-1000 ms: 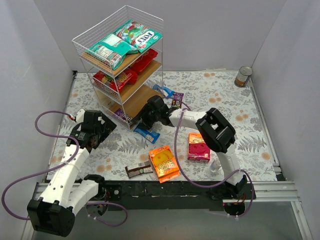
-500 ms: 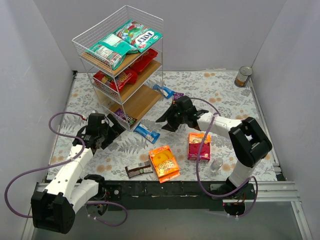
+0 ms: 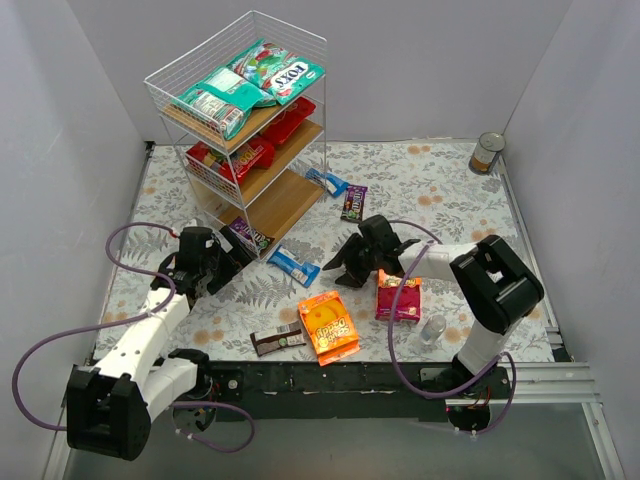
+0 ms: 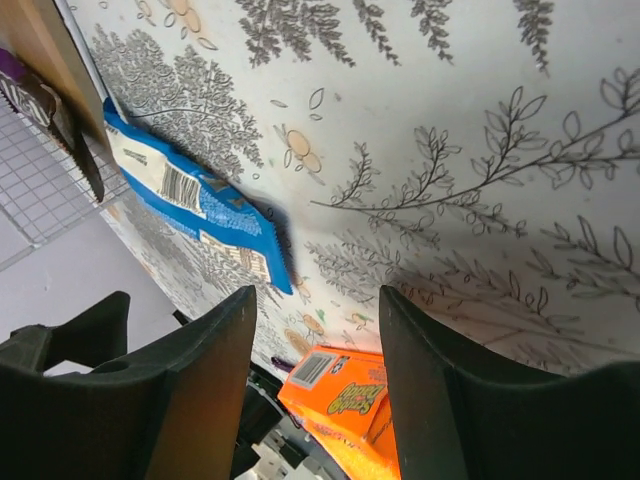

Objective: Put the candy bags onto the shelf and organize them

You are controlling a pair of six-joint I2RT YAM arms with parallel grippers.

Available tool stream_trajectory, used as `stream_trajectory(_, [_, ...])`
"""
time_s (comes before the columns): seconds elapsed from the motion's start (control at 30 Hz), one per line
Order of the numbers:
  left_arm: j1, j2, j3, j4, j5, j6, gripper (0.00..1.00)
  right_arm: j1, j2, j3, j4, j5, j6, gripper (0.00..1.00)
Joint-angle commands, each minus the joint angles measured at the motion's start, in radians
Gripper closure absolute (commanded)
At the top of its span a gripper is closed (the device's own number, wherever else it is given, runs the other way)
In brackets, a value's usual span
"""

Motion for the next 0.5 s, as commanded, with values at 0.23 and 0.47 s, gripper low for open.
stream_trajectory(0.23, [0.005, 0.013, 0.014, 0.014, 0.01, 0.049, 0.02, 0.064, 0.173, 0.034, 0.216, -0.048, 0.057, 0.41])
stream_trajectory(0.47, [0.003, 0.036, 0.044, -0.011, 0.002, 0.073, 0.02, 0.078, 0.225, 0.069, 0.19, -0.026, 0.038, 0.44])
